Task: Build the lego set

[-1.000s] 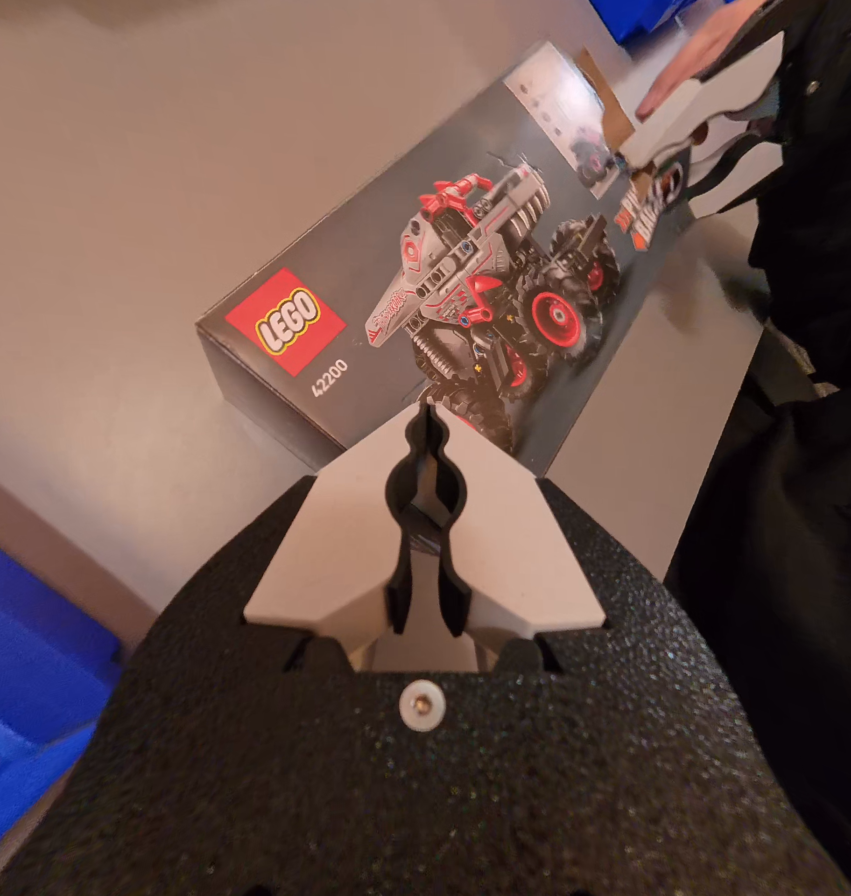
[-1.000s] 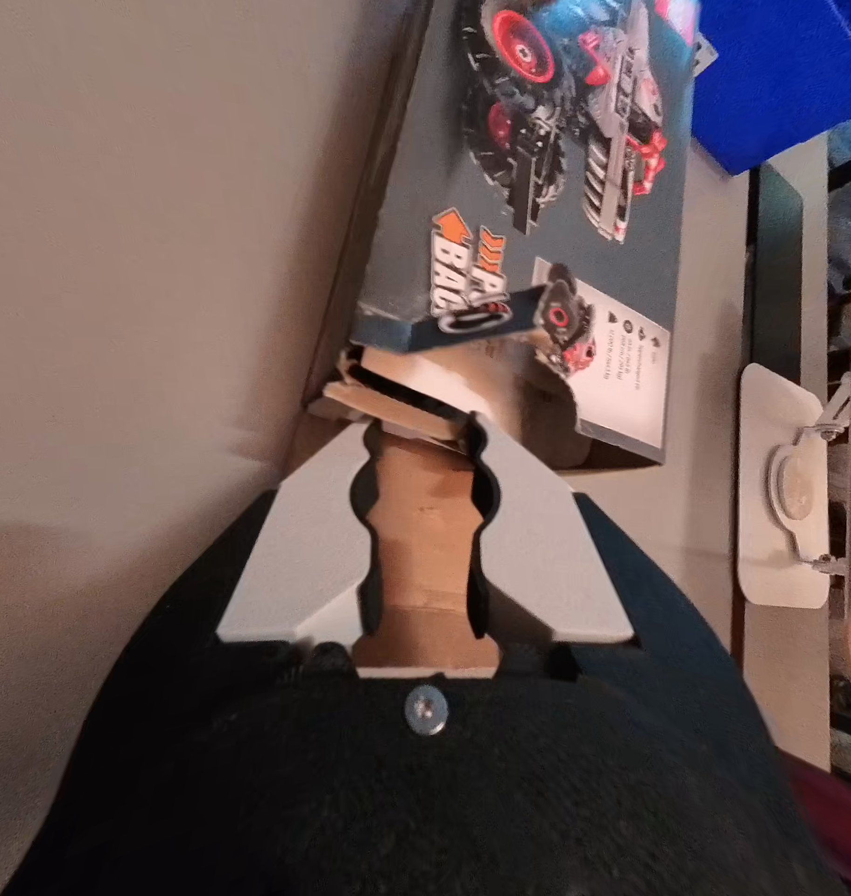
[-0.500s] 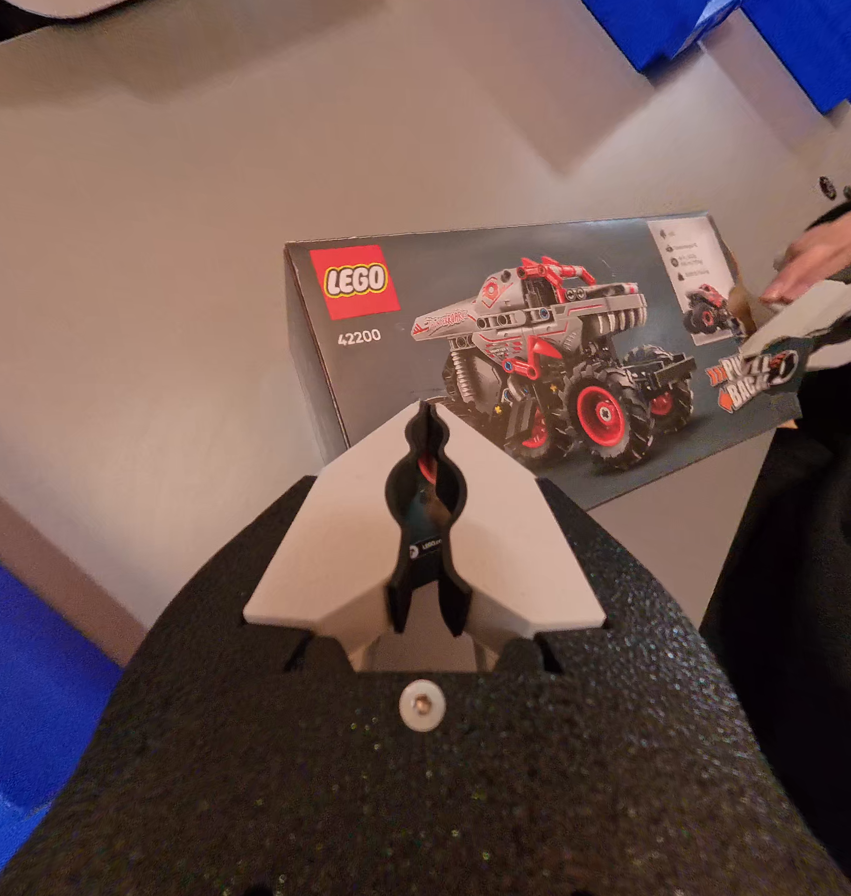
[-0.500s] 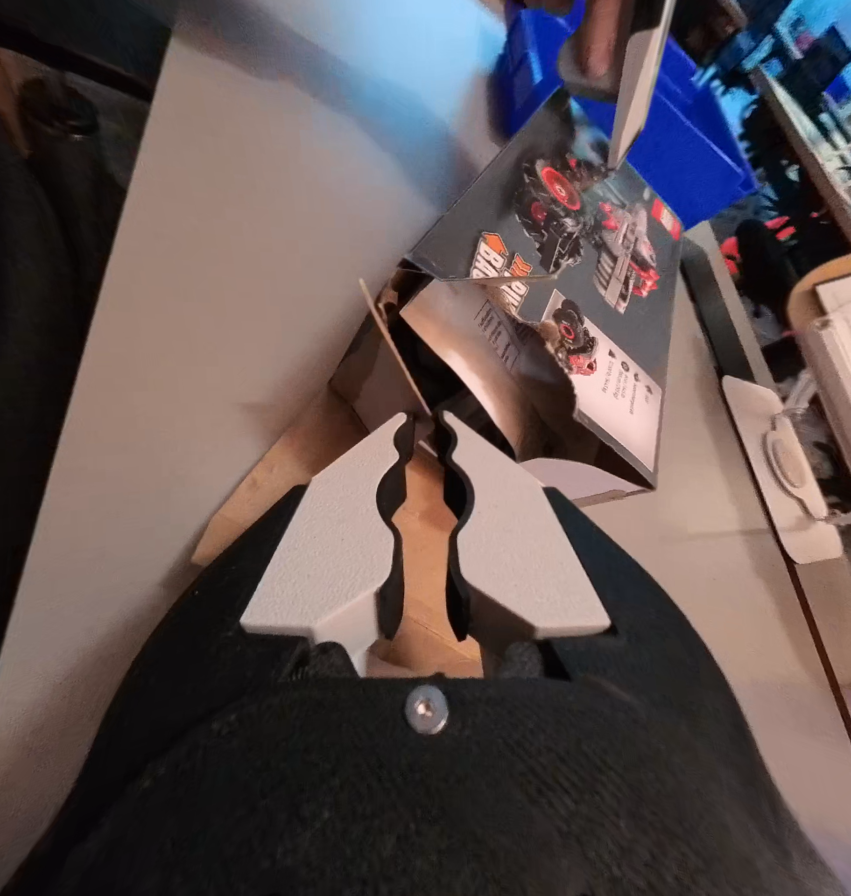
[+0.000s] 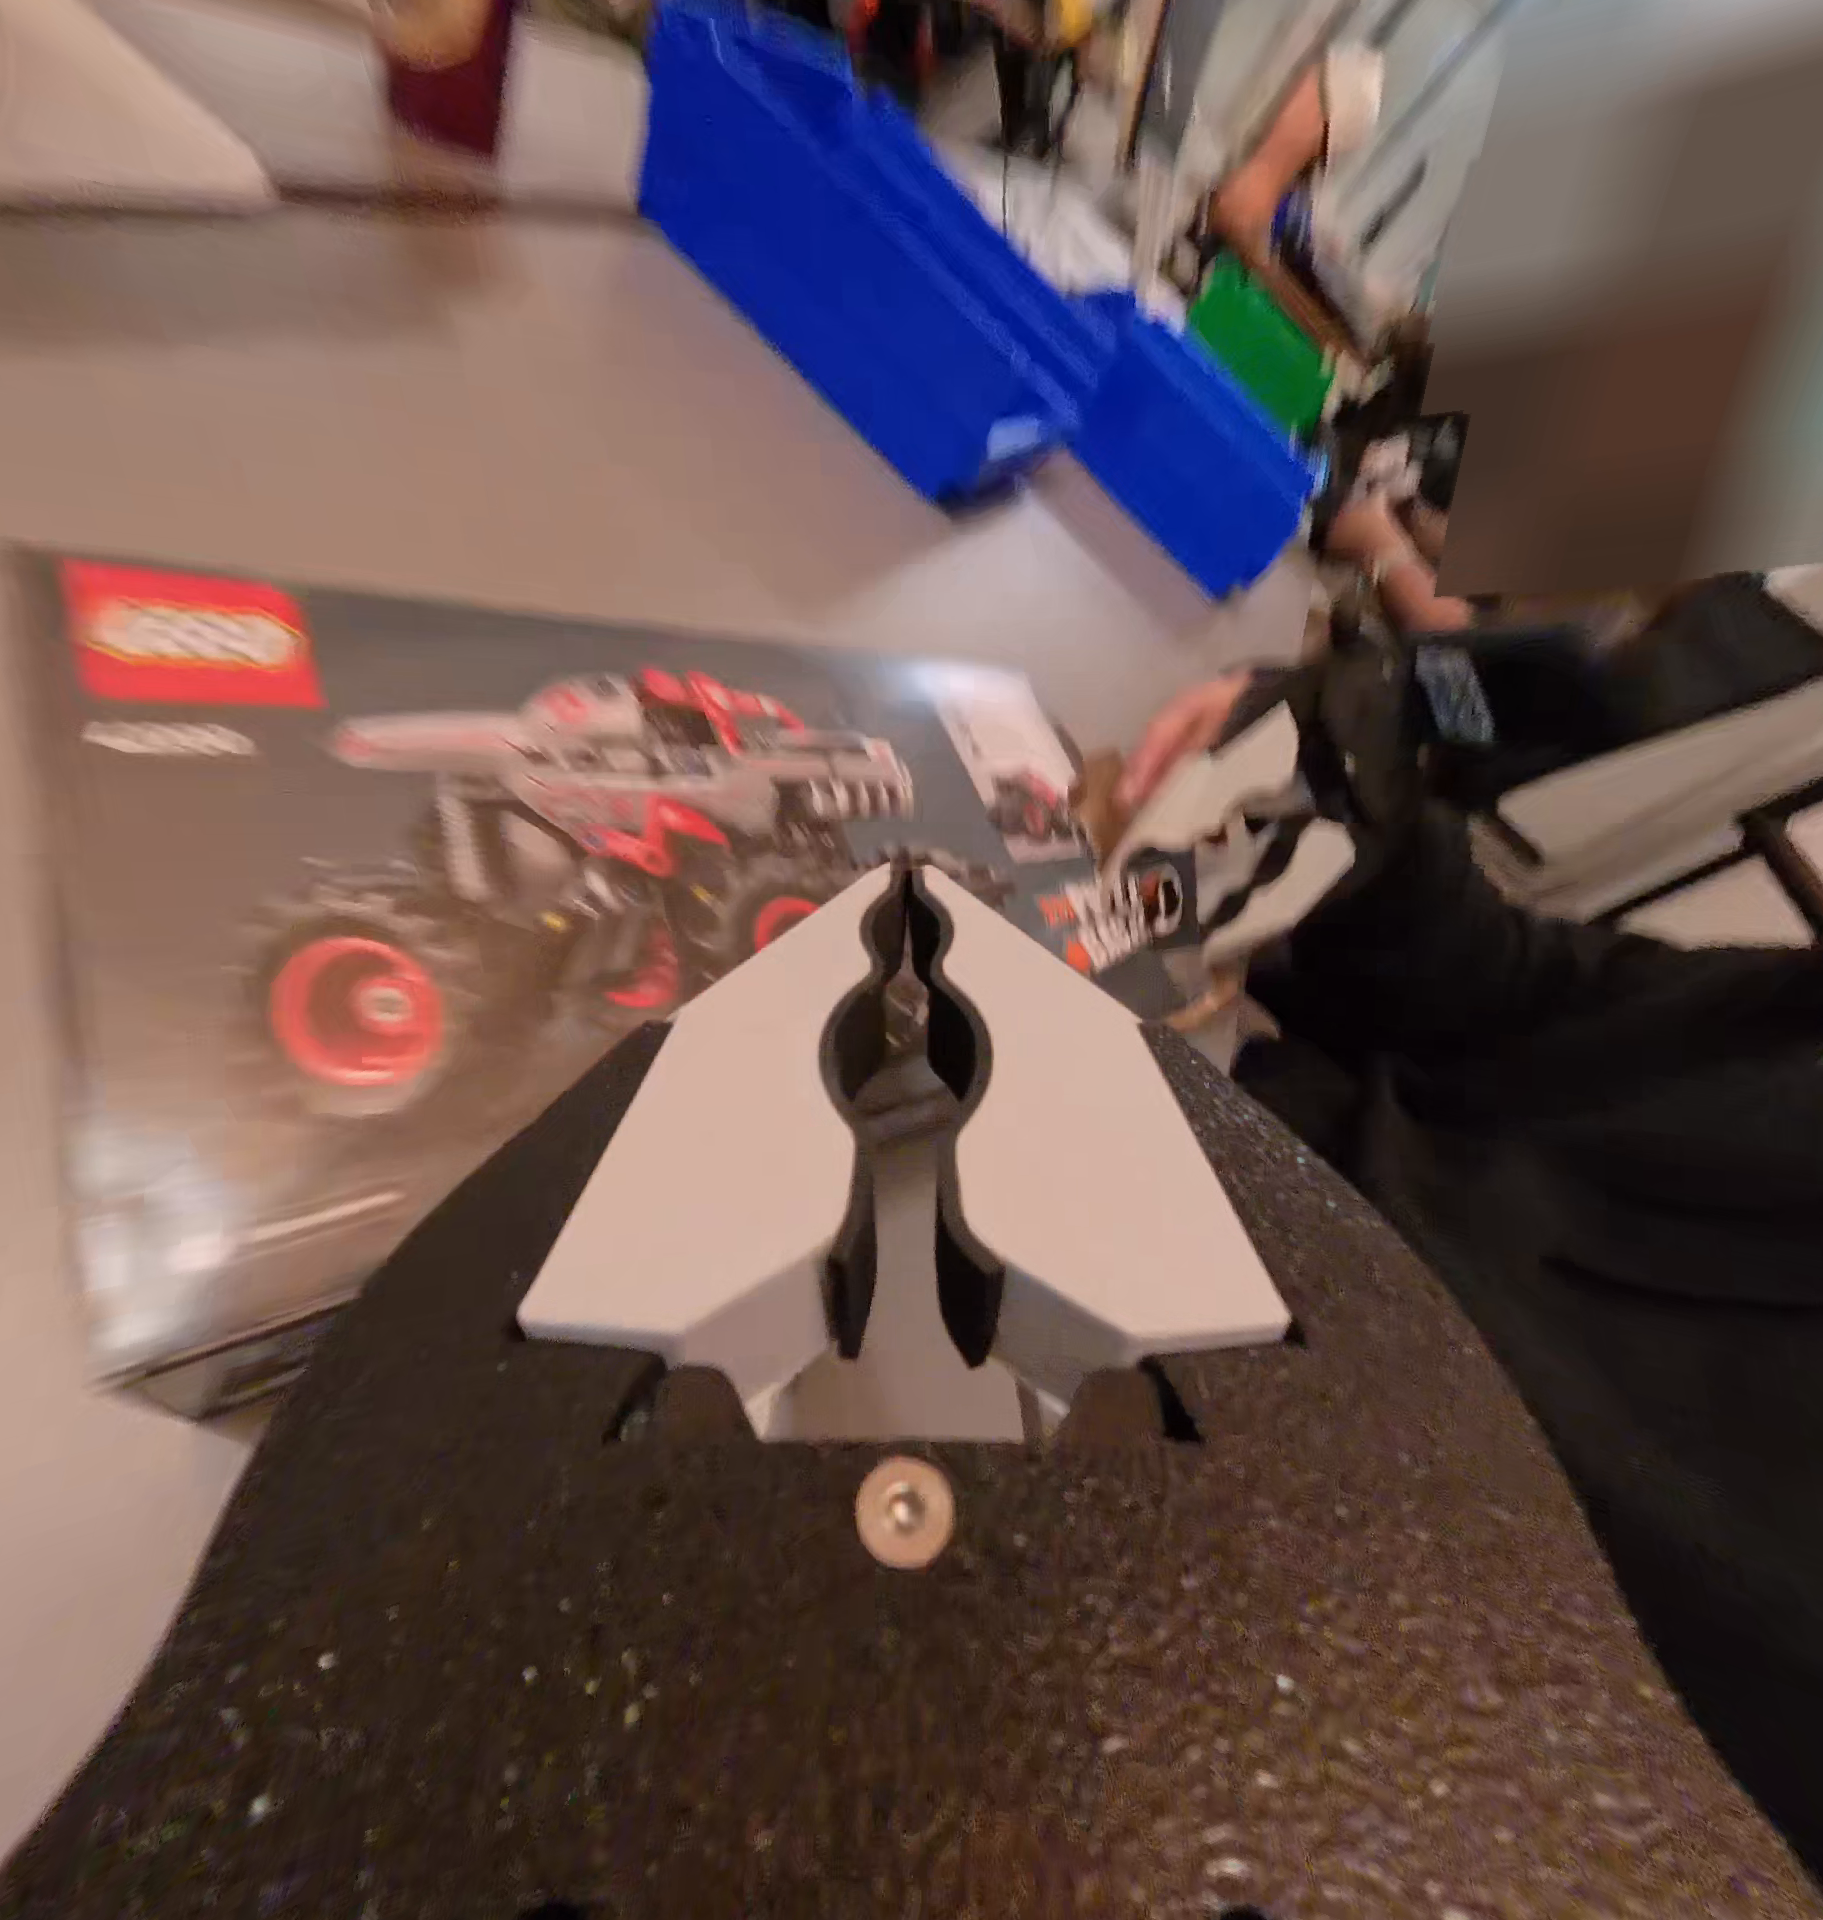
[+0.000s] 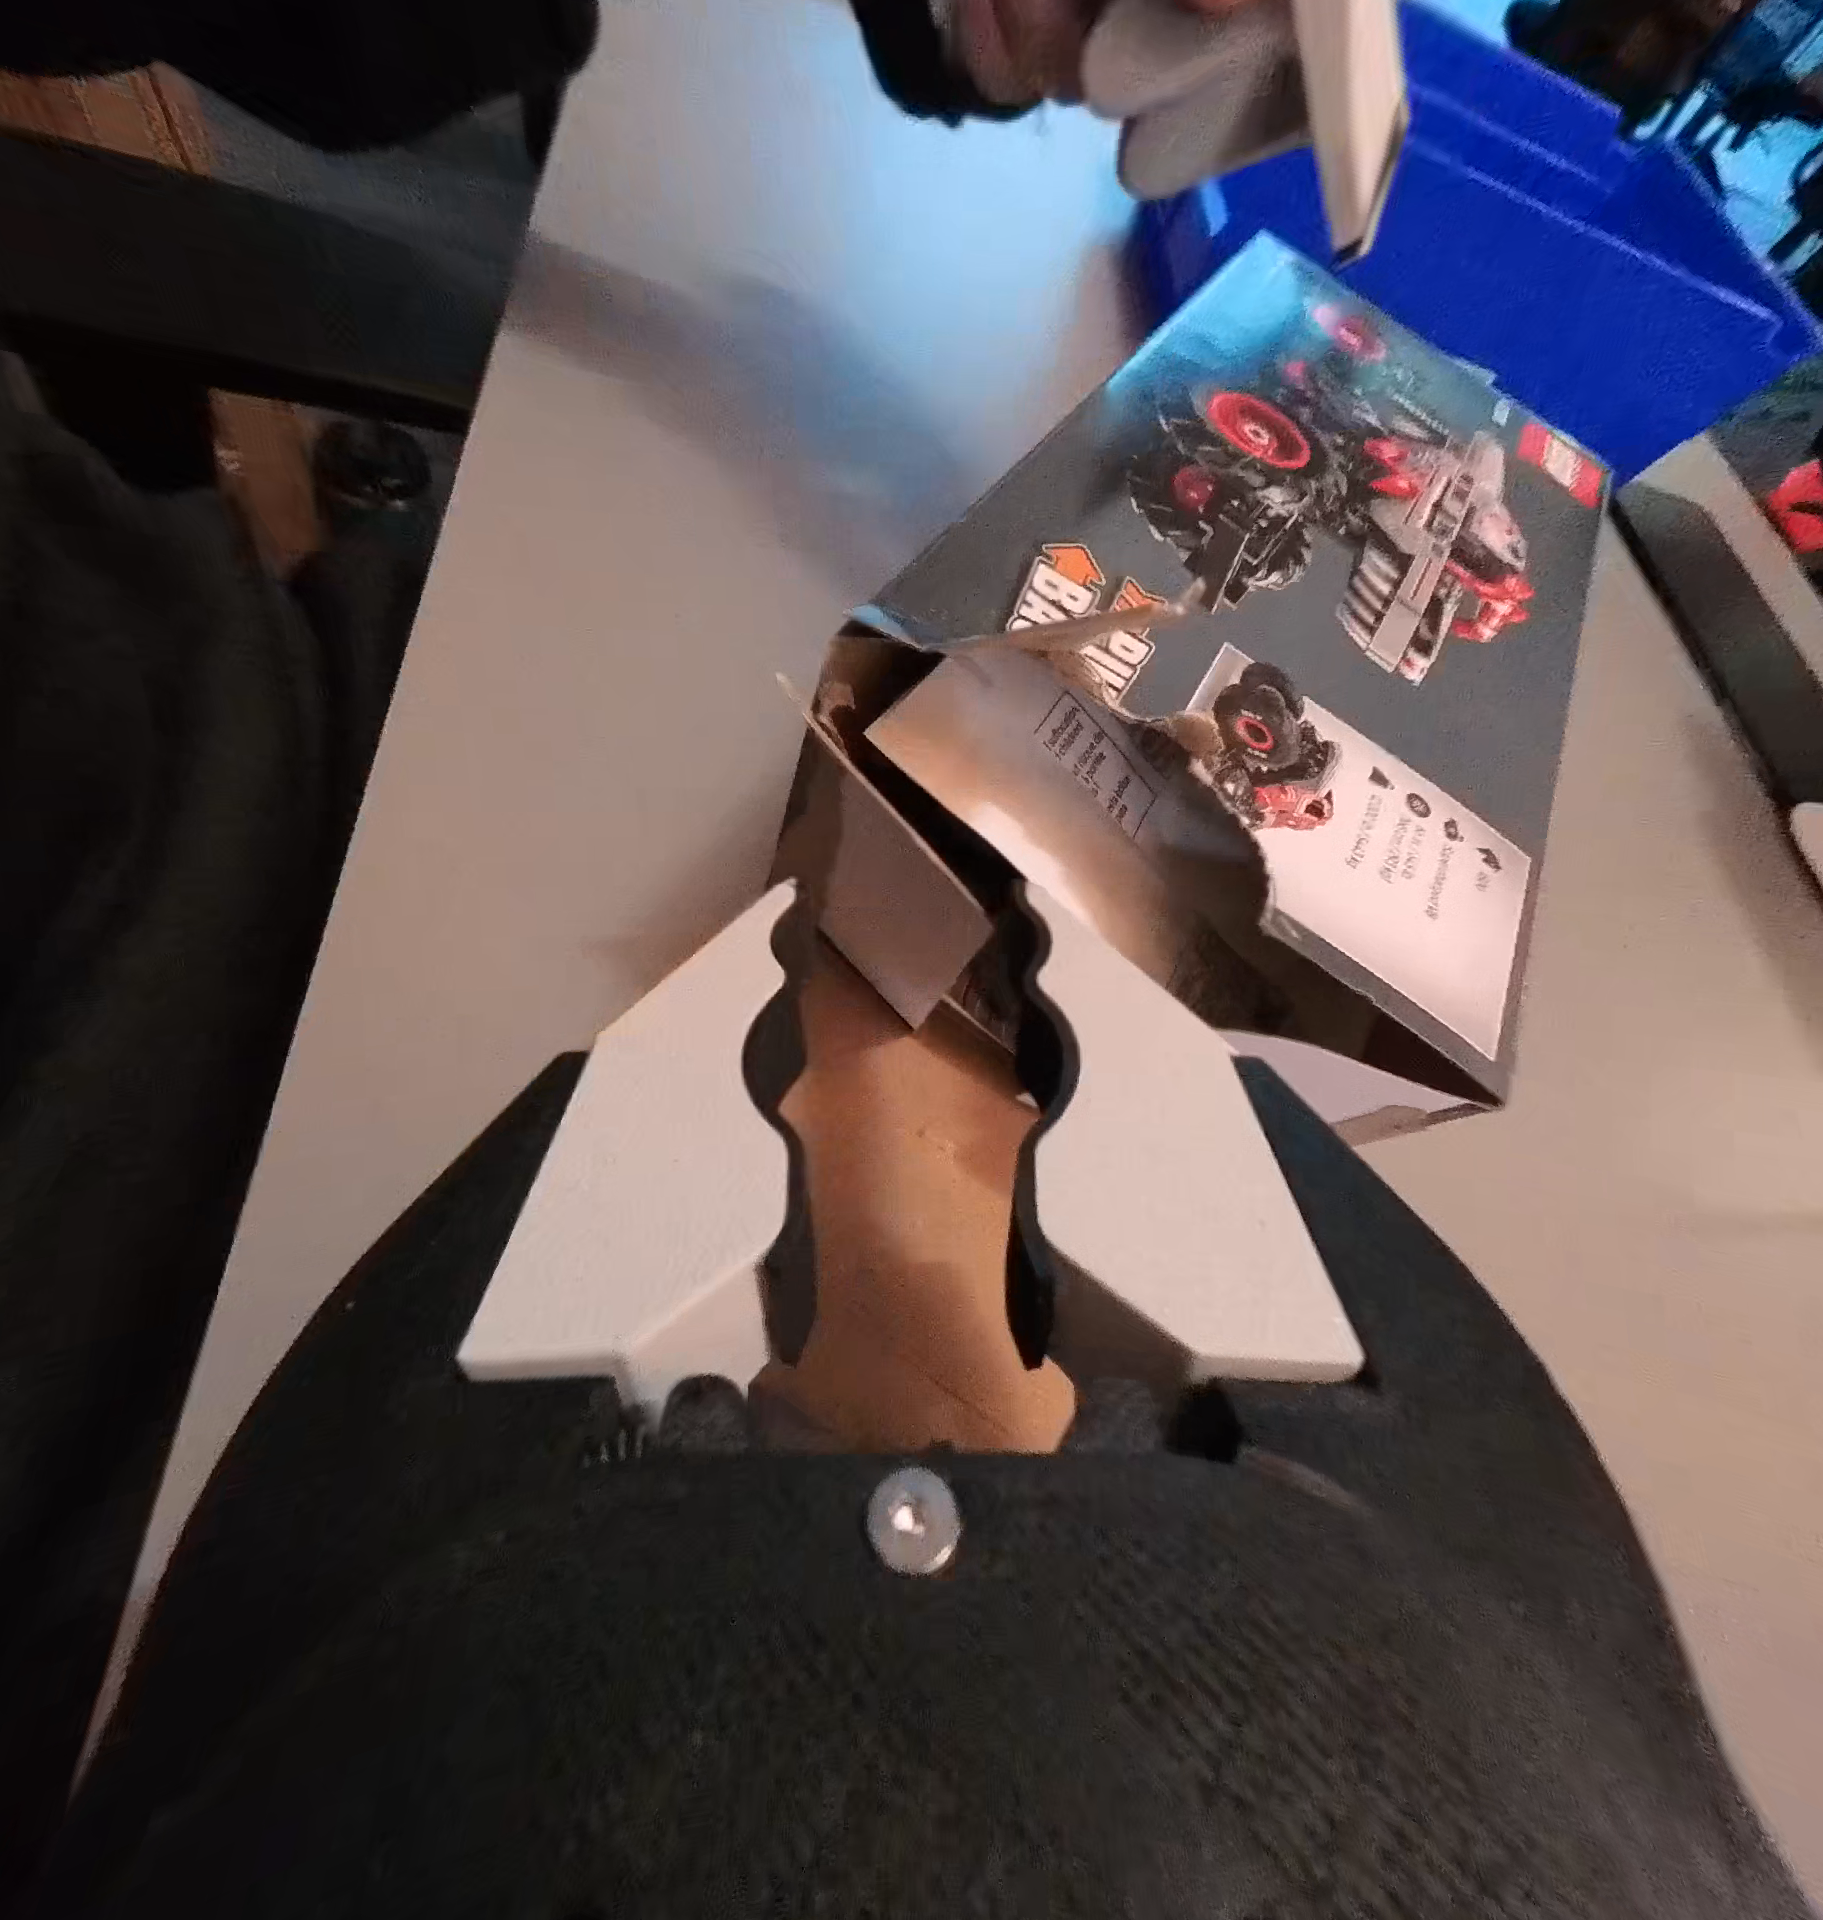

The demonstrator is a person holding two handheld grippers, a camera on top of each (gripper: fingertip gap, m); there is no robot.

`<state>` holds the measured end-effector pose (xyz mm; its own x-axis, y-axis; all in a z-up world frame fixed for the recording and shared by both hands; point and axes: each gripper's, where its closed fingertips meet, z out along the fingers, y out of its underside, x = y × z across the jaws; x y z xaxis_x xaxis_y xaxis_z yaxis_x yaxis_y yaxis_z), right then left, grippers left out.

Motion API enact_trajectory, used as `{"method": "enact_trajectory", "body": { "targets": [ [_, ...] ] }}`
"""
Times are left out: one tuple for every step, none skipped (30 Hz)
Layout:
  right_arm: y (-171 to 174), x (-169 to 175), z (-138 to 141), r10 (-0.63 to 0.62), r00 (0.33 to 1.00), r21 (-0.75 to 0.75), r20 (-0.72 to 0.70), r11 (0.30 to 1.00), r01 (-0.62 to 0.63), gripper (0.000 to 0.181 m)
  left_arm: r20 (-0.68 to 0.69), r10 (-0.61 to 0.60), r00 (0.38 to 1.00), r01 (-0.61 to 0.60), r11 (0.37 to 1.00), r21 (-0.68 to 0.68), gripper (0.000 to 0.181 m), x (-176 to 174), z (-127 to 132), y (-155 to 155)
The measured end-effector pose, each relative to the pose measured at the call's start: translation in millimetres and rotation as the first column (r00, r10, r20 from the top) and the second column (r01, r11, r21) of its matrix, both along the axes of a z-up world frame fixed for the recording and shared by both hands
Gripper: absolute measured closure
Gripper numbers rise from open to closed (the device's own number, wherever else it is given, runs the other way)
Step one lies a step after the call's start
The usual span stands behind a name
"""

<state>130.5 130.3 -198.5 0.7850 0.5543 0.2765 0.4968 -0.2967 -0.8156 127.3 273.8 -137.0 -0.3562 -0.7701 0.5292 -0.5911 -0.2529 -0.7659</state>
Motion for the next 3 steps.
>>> {"method": "enact_trajectory", "body": {
  "targets": [
    [1,-2,-6,0.022,1.000,-0.042,-0.008,0.999,-0.023,0.148,-0.044,-0.023,0.999,0.024,0.999,0.026,0.181,1,-11,-10],
    [4,-4,-11,0.042,0.999,-0.075,-0.008,0.996,-0.043,0.147,-0.079,-0.013,0.997,0.017,0.999,0.050,0.181,4,-22,-15],
    [8,-5,-16,0.045,0.999,-0.092,0.004,0.995,-0.044,0.152,-0.104,0.009,0.995,-0.002,0.997,0.074,0.181,9,-31,-16]
  ]
}}
